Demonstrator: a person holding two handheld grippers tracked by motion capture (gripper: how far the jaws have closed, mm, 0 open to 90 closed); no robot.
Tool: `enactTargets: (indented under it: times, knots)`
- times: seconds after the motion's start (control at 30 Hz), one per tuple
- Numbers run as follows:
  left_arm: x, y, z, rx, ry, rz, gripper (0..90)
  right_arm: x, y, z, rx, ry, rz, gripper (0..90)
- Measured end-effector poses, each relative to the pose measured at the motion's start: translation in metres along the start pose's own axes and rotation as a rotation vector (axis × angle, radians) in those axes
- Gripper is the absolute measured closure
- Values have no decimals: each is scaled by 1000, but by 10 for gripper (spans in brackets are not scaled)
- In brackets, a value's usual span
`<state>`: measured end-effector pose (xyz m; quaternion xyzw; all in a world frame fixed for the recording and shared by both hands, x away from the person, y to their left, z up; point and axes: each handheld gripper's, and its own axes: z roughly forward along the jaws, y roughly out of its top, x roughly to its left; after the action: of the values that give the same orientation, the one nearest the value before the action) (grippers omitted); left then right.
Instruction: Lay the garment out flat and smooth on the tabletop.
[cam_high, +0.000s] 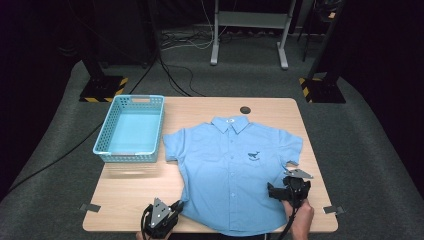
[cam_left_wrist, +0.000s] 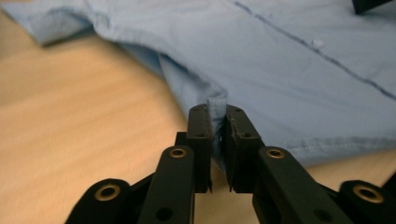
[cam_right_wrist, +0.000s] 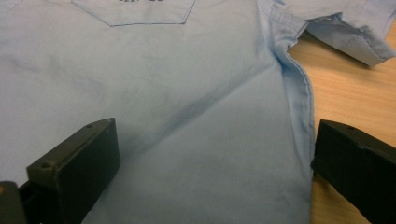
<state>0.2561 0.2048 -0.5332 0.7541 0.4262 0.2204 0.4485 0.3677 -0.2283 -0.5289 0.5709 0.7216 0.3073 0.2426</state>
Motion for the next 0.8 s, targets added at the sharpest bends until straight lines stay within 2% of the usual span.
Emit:
enactTargets:
  times: [0.1, 0.13, 0.2, 0.27, 0.3, 0.33, 0.4, 0.47, 0.53, 0.6, 0.67, 0.73, 0.8]
  knots:
    - [7, -10, -13, 30, 6, -26, 637, 0, 0, 0, 0, 0, 0, 0]
    - [11, -12, -18, 28, 16, -27, 546, 0, 0, 0, 0, 0, 0, 0]
    - [19, -11, -31, -8, 34, -58, 390, 0, 0, 0, 0, 0, 0, 0]
    - [25, -2, -40, -41, 11, -83, 309, 0, 0, 0, 0, 0, 0, 0]
    - [26, 5, -41, -51, -1, -83, 280, 0, 0, 0, 0, 0, 0, 0]
    - [26, 13, -39, -49, -24, -76, 238, 0, 0, 0, 0, 0, 0, 0]
    - [22, 32, -26, -17, -63, -35, 184, 0, 0, 0, 0, 0, 0, 0]
    - [16, 47, -4, 45, -89, 26, 141, 0, 0, 0, 0, 0, 0, 0]
    - [10, 57, 22, 134, -94, 68, 138, 0, 0, 0, 0, 0, 0, 0]
    - [7, 58, 42, 210, -81, 101, 123, 0, 0, 0, 0, -1, 1, 0]
    - [9, 54, 52, 253, -70, 107, 123, 0, 0, 0, 0, 1, 0, 0]
    - [13, 47, 51, 254, -59, 99, 124, 0, 0, 0, 0, 2, -1, 0]
    - [18, 38, 47, 245, -66, 76, 123, 0, 0, 0, 0, 2, -1, 0]
